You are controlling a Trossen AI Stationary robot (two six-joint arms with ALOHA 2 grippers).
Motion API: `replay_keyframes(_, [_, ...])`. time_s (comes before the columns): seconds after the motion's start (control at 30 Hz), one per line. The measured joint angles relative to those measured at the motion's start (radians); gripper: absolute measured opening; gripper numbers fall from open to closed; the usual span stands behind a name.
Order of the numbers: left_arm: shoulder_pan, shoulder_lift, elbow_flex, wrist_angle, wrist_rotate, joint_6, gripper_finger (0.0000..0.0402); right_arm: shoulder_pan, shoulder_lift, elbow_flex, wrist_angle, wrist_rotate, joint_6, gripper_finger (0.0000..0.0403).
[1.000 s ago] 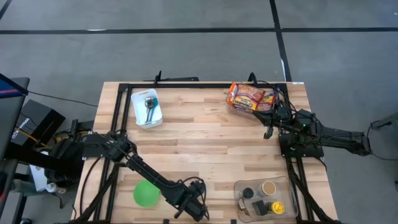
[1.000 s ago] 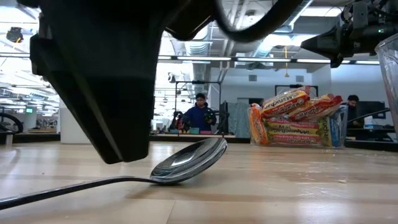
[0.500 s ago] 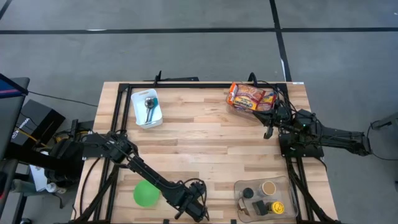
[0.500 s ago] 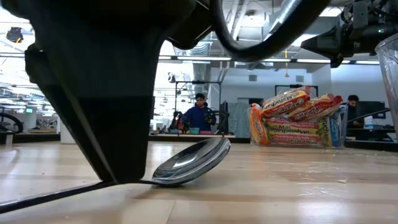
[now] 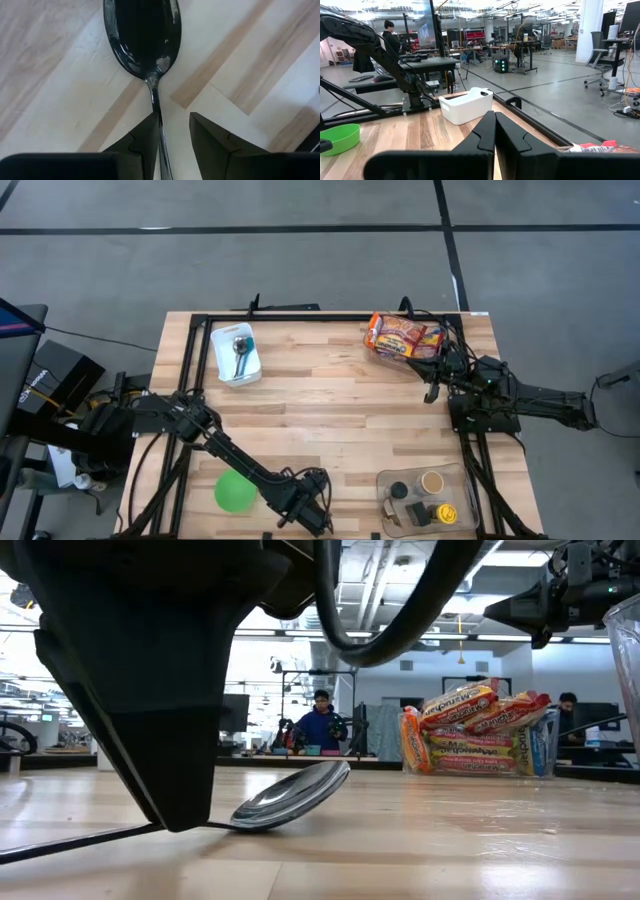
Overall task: Pick & Place Food Item
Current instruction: Put the black spoon into the white bin
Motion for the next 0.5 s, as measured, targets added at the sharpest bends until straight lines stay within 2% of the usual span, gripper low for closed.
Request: replay_keyframes(0.5, [0.000,-0.005,-0.002,-0.019,-0.001,-0.003,0.0108,0.000,0.000,0.000,0.000,0.000,0.000,0.0000])
